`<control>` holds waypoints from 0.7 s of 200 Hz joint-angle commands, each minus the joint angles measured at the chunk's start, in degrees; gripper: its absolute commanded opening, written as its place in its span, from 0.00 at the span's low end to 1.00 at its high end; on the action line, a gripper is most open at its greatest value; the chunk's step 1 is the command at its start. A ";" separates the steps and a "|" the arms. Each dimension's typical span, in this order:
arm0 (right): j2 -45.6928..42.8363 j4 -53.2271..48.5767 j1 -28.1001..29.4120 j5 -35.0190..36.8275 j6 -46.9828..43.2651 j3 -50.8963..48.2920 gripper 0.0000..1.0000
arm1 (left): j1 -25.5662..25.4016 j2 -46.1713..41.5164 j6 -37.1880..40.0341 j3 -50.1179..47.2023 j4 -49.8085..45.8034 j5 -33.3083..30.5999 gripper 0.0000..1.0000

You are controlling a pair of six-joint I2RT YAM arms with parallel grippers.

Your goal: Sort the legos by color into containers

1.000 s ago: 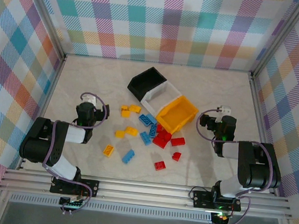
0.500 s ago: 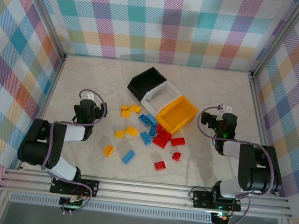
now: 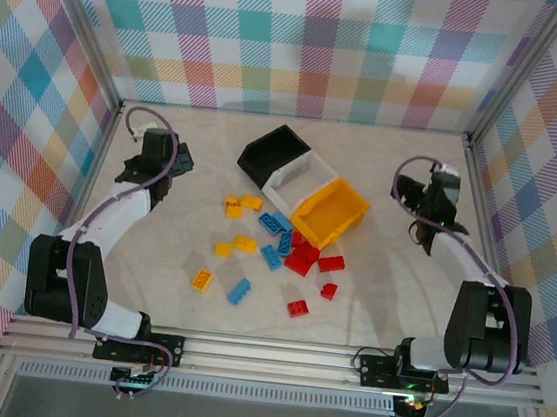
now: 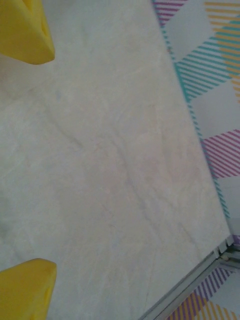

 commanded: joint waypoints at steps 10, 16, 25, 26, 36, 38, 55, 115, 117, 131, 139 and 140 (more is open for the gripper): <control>5.60 -20.95 -1.25 -5.03 8.17 12.92 1.00 | 0.55 0.82 -5.89 7.76 -15.53 3.25 1.00; 6.61 -23.54 -1.37 -5.81 8.84 15.42 1.00 | 0.55 1.12 -6.16 9.25 -16.84 4.59 1.00; 8.07 -26.67 -1.39 -7.18 9.72 18.55 1.00 | 0.39 1.61 -6.29 11.29 -18.55 6.80 1.00; 8.24 -26.83 -1.36 -7.38 9.84 18.86 1.00 | 0.34 1.69 -6.32 11.46 -18.78 7.05 1.00; 9.34 -29.03 -1.39 -9.17 10.59 21.28 1.00 | -0.01 1.98 -6.50 13.57 -20.88 9.11 1.00; 9.51 -29.48 -1.35 -9.58 10.73 21.77 1.00 | -0.09 2.13 -6.52 13.91 -21.27 9.53 1.00; 10.63 -32.09 -1.34 -13.87 11.97 24.73 1.00 | -1.13 2.17 -6.26 16.48 -24.36 12.15 1.00; 13.09 -42.59 -1.11 -25.89 16.05 31.37 1.00 | -5.70 -0.01 -7.38 16.54 -30.77 22.56 1.00; 13.04 -42.89 -1.01 -26.15 16.10 31.46 1.00 | -5.93 -0.13 -7.40 16.37 -30.84 22.76 1.00; 12.90 -45.89 -0.56 -27.58 16.37 32.28 1.00 | -7.81 -0.68 -7.41 14.83 -30.57 23.89 1.00; 12.73 -47.72 -0.05 -27.88 16.45 32.46 0.99 | -8.96 -1.15 -7.72 13.83 -30.24 24.16 1.00; 12.64 -47.86 0.01 -27.88 16.55 32.50 0.99 | -9.08 -1.19 -7.74 13.74 -30.16 24.26 1.00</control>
